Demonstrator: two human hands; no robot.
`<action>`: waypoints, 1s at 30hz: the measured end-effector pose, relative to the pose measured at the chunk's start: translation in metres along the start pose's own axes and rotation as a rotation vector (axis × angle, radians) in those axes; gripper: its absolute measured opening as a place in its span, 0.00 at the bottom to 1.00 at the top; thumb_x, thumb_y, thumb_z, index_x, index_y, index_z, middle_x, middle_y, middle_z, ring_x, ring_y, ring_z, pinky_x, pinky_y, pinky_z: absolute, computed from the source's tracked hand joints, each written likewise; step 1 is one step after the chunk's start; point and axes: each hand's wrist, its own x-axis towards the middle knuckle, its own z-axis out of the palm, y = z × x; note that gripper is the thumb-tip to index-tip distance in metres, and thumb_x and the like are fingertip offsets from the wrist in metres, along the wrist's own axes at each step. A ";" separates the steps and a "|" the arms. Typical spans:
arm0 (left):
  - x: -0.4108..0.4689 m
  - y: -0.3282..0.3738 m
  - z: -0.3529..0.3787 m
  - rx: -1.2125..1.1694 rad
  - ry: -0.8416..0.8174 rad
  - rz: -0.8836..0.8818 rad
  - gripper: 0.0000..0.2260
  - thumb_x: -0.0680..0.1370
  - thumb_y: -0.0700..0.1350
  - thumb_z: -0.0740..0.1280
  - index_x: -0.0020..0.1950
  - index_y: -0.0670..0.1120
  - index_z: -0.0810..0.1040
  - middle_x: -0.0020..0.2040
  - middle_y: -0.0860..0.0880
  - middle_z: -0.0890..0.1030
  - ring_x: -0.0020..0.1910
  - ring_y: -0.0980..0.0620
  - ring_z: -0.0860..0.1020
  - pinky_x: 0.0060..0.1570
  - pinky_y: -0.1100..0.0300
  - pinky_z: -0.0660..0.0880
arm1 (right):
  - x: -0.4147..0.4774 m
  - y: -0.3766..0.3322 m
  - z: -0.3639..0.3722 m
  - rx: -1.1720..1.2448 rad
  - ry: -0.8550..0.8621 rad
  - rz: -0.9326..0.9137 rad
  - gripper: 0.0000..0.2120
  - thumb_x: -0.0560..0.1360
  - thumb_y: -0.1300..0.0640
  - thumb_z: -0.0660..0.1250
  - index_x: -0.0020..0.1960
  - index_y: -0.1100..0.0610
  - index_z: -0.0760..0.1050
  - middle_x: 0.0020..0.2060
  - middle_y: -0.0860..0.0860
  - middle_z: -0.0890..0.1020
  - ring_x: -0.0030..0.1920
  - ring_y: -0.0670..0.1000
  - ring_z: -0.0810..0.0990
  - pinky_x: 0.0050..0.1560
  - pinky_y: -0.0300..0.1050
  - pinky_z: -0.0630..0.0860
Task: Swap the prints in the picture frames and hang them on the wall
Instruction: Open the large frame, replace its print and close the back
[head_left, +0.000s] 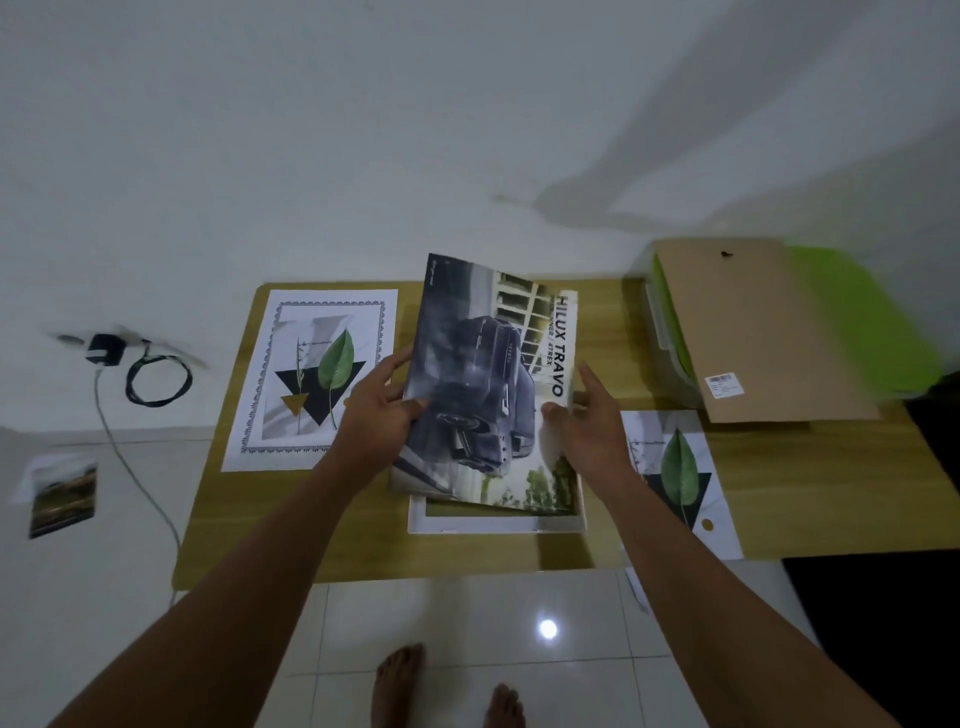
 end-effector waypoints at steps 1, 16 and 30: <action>-0.001 0.005 0.000 0.037 -0.001 0.033 0.24 0.79 0.34 0.65 0.72 0.53 0.69 0.58 0.46 0.81 0.53 0.48 0.83 0.44 0.54 0.83 | 0.000 -0.004 0.004 -0.068 0.002 -0.008 0.33 0.79 0.60 0.68 0.79 0.52 0.57 0.70 0.53 0.72 0.66 0.54 0.74 0.61 0.43 0.73; -0.027 0.063 0.049 0.182 -0.196 0.268 0.30 0.76 0.41 0.70 0.72 0.65 0.68 0.59 0.59 0.80 0.51 0.58 0.82 0.50 0.55 0.81 | -0.019 -0.114 0.010 0.164 -0.073 -0.139 0.16 0.79 0.51 0.65 0.66 0.45 0.75 0.51 0.48 0.84 0.51 0.49 0.83 0.55 0.56 0.81; 0.011 0.049 0.035 0.225 0.139 -0.086 0.35 0.77 0.44 0.71 0.79 0.51 0.57 0.72 0.43 0.71 0.67 0.42 0.73 0.65 0.44 0.72 | -0.014 -0.081 -0.063 0.148 0.089 -0.196 0.23 0.82 0.61 0.59 0.72 0.41 0.69 0.61 0.38 0.71 0.54 0.39 0.73 0.52 0.33 0.73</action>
